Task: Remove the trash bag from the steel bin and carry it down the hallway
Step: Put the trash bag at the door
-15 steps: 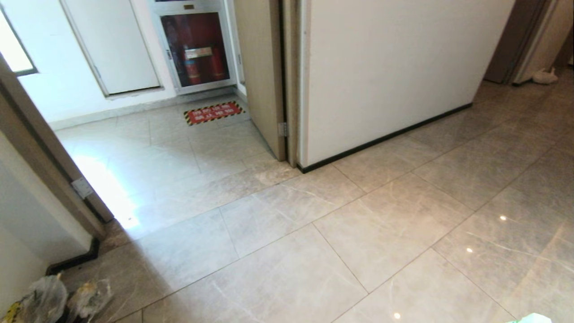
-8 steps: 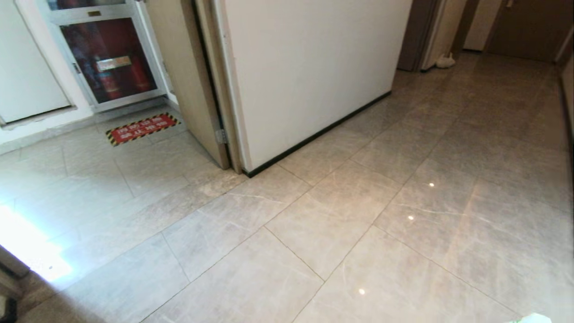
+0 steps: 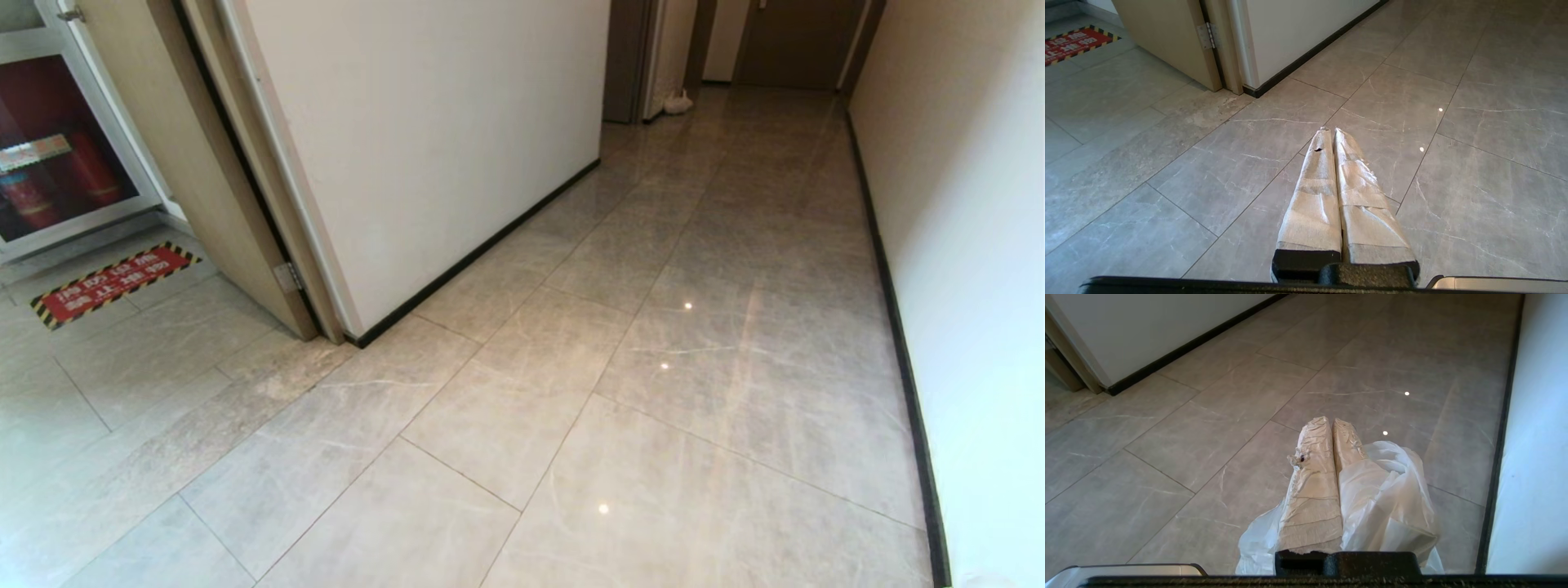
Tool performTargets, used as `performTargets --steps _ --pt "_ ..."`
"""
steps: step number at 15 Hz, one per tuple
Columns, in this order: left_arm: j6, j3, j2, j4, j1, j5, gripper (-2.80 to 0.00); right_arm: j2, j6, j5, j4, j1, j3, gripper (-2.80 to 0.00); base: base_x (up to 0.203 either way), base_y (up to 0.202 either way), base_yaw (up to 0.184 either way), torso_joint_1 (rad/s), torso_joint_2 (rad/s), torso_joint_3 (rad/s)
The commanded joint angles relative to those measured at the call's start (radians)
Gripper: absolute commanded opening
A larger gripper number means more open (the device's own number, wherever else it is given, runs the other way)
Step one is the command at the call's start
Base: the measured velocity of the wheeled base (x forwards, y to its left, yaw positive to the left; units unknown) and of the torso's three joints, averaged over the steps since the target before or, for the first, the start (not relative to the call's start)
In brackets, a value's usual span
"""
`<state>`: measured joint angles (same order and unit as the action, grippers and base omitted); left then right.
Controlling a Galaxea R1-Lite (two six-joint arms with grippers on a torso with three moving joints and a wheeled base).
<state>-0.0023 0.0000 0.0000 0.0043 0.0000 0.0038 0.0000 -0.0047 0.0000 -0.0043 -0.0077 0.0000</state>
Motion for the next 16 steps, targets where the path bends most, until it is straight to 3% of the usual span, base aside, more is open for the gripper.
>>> performTargets --steps 1,8,16 --pt "-0.002 0.0 0.0 0.0 0.0 0.001 -2.8 0.0 -0.001 0.0 0.0 0.0 0.0 -2.8 0.0 0.0 0.0 0.0 0.0 0.0" --pt "-0.002 0.0 0.0 0.0 0.0 0.001 -2.8 0.0 0.0 0.0 0.0 0.0 0.0 -2.8 0.0 0.0 0.0 0.001 0.0 -0.004" --pt "-0.002 0.0 0.0 0.0 0.0 0.001 -2.8 0.0 0.0 0.0 0.0 0.0 0.0 -2.8 0.0 0.0 0.0 0.004 0.0 -0.179"
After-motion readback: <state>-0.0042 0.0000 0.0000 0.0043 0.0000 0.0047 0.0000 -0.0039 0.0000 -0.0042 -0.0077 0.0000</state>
